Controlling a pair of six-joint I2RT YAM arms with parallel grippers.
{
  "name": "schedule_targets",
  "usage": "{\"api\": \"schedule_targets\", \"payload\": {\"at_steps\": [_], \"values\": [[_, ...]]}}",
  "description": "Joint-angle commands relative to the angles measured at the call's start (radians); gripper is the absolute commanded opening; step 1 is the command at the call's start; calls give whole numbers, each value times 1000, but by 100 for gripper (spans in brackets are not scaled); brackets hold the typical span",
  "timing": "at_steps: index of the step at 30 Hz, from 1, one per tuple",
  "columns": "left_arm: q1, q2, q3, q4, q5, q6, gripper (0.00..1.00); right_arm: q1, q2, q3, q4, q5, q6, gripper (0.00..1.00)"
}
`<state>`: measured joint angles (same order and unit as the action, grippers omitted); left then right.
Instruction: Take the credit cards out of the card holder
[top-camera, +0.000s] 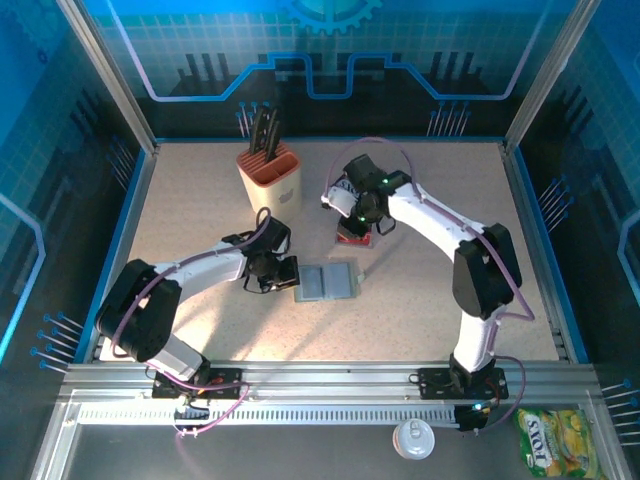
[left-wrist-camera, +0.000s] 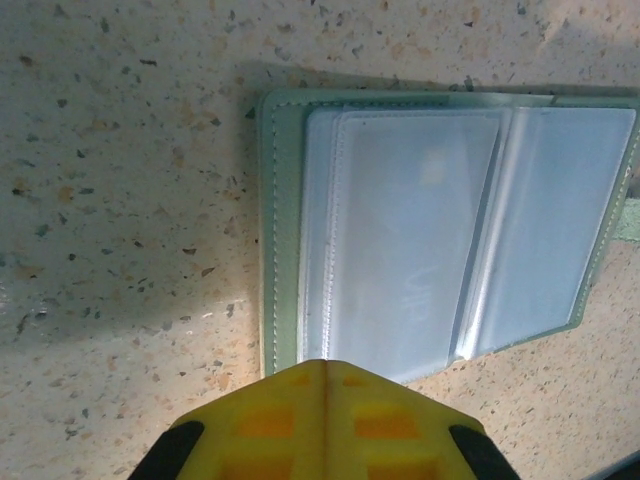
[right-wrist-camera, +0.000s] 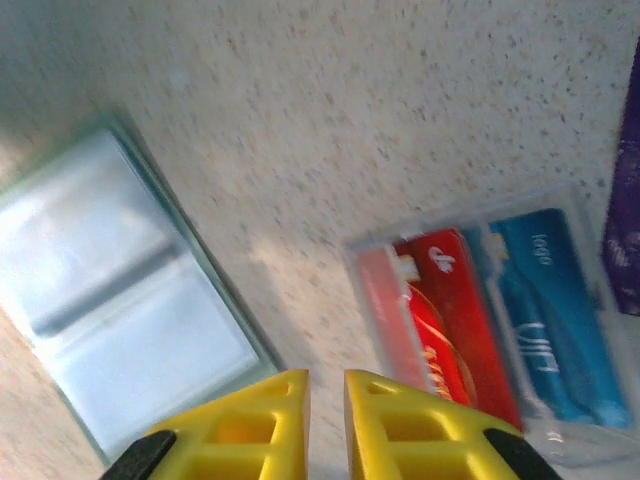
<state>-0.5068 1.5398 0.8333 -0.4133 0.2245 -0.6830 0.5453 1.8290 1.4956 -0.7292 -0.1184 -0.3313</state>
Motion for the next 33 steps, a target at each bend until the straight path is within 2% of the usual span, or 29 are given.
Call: {"api": "schedule_targets", "payload": {"at_steps": [1,4,9,13,16,19,22,33], "values": [[5,-29,-35,41,21,-37,4,7,-78,-126,253,-102,297,16],[6,-35,-55,64,24,-51,4,8,-125,-237,380,-130,499,12],[5,-28,-82,99,27,-72,2,16,-142,-371,556,-250,784,6],[6,-28,-95,124,27,-83,1,36,-104,-384,589,-346,946,5],[9,-18,-96,118,23,-82,1,53,-66,-359,539,-382,995,6],[11,-10,-102,120,21,-88,0,73,-58,-383,548,-357,1021,6],[13,0,-107,122,21,-87,0,85,-43,-403,562,-374,1045,14],[24,39,-134,168,43,-92,0,138,6,-399,535,-385,1076,23]]}}
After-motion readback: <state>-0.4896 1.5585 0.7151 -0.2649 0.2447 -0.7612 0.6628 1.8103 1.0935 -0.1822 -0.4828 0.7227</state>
